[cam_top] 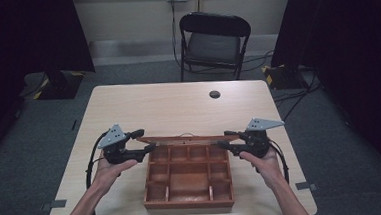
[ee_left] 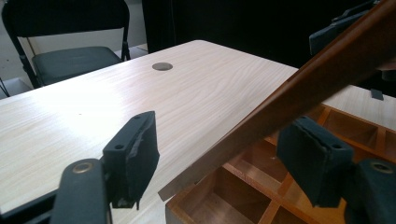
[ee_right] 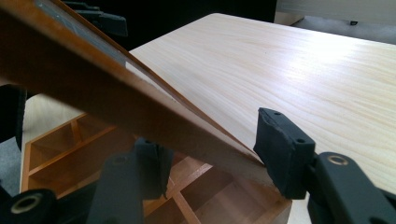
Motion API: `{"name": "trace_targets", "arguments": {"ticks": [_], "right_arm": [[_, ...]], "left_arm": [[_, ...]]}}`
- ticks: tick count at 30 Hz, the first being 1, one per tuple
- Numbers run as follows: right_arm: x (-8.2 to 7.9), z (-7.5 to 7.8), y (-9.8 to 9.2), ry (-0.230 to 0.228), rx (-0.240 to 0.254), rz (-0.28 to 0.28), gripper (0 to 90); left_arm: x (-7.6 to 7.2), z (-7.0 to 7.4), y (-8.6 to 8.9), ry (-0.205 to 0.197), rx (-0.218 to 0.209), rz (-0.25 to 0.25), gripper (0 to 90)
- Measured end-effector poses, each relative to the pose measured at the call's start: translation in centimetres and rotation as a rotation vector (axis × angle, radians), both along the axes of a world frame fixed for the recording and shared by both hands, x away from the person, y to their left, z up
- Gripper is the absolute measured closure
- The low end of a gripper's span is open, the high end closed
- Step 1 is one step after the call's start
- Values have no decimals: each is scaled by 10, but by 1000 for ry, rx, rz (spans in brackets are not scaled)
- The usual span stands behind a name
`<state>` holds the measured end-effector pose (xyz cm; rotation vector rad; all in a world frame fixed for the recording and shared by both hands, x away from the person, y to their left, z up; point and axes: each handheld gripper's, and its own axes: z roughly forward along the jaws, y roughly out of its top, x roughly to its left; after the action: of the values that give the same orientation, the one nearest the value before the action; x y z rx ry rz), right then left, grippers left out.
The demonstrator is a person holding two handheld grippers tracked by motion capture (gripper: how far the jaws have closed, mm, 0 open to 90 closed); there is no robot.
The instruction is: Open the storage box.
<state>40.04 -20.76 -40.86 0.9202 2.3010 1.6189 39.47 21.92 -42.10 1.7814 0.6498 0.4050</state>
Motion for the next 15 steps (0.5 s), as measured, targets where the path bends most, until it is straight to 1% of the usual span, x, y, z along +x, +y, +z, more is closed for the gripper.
{"name": "trace_targets", "arguments": {"ticks": [1,2,3,6,7,8,10,11,13,14,15], "right_arm": [[1,0,0,0,4,-2,476],[1,0,0,0,6,-6,478],[2,0,0,0,7,-8,480],[3,0,0,-2,11,-11,481],[4,0,0,-3,11,-13,481],[4,-1,1,-3,10,-15,480],[6,-2,1,0,10,-19,478],[7,-3,2,0,10,-20,478],[9,-4,2,3,10,-22,474],[10,-5,3,4,11,-28,470],[11,-6,3,6,12,-30,470]], "left_arm": [[1,0,0,-2,1,2,310],[2,-1,-1,-1,-9,8,323],[3,-2,-1,-2,0,5,334],[5,-4,-3,2,2,2,377],[6,-4,-3,4,6,-9,391],[7,-4,-4,4,4,-9,400],[7,-5,-6,13,-7,-10,425],[8,-6,-5,11,-2,-13,435],[10,-8,-6,24,-6,-18,463],[12,-9,-6,28,-1,-23,478],[13,-9,-6,28,8,-15,484]]}}
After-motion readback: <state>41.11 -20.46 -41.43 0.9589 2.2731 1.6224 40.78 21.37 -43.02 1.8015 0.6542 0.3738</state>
